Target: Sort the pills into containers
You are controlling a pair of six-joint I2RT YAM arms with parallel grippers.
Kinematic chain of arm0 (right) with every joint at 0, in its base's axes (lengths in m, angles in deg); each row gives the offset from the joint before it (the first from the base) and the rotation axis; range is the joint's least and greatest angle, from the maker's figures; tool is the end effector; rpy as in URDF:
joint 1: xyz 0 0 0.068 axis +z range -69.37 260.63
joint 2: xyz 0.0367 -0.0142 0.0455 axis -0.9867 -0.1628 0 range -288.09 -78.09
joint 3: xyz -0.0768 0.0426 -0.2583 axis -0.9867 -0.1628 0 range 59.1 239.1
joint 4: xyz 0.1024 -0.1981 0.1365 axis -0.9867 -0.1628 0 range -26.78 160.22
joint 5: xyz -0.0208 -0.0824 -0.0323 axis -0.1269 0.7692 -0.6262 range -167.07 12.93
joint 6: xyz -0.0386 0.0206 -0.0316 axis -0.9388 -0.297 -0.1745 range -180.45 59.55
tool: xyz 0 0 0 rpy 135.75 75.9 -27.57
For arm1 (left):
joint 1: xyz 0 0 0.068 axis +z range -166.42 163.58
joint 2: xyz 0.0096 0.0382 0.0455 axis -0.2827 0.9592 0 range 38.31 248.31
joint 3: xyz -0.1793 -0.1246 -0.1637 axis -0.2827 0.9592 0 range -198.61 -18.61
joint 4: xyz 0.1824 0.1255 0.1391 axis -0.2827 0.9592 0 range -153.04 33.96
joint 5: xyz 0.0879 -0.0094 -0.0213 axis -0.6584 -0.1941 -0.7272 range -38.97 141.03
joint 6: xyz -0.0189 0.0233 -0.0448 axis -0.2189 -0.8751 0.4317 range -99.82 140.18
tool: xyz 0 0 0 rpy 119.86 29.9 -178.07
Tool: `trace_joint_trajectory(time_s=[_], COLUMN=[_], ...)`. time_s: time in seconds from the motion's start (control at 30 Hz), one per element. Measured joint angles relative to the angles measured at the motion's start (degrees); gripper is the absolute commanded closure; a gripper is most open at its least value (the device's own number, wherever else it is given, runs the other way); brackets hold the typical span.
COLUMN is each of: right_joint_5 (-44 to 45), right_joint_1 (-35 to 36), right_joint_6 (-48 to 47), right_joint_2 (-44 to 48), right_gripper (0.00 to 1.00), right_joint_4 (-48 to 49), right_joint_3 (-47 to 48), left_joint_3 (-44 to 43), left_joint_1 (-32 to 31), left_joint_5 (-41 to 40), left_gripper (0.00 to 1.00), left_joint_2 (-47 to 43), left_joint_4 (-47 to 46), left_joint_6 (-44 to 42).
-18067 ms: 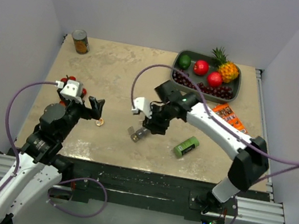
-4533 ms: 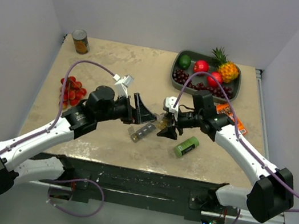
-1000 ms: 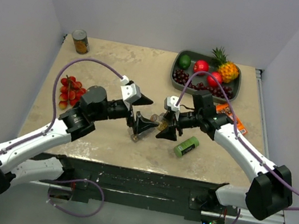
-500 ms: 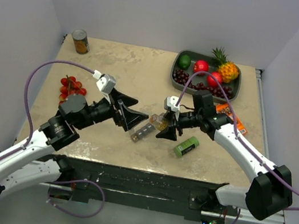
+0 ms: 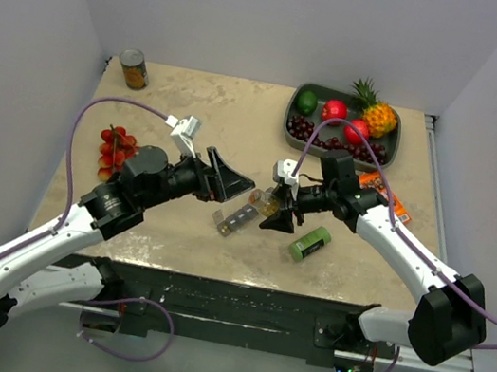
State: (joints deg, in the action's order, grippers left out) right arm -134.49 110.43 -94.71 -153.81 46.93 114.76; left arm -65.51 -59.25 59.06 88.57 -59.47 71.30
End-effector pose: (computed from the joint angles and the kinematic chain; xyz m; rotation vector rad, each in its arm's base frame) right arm 0.2224 0.1618 0.2778 -1.5138 1.4970 1.0993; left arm 0.1490 -0.1448 0.3490 -0.0194 1.8813 -1.3057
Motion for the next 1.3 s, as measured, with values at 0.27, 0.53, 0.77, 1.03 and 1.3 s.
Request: trace_joint_trajectory(time_s=[0.27, 0.53, 0.77, 1.03, 1.3], right_joint_5=[1.01, 1.07, 1.16, 1.60, 1.95], right_joint_1=[-0.20, -0.24, -0.24, -0.24, -0.24], right_joint_6=[-0.17, -0.20, -0.20, -0.22, -0.46], right_joint_2=[0.00, 0.00, 0.00, 0.00, 0.00], right_gripper=[0.98, 0.98, 0.98, 0.98, 0.98], right_joint_4=[0.00, 0.00, 0.00, -0.04, -0.07], right_joint_3=[-0.02, -0.02, 0.00, 0.00, -0.02], left_joint_3=[-4.11, -6.03, -7.08, -8.28, -7.02], left_joint_1=[-1.01, -3.52, -5.27, -6.01, -5.97], left_joint_5=[-3.23, -4.09, -4.33, -4.15, -1.68], left_gripper=[0.11, 0.25, 0.37, 0.86, 0.96], left_joint_2=[5.11, 9.42, 13.31, 15.10, 14.47], left_joint_4=[4.72, 6.67, 8.39, 8.98, 6.03], left_joint_6=[7.43, 8.24, 6.75, 3.19, -8.24])
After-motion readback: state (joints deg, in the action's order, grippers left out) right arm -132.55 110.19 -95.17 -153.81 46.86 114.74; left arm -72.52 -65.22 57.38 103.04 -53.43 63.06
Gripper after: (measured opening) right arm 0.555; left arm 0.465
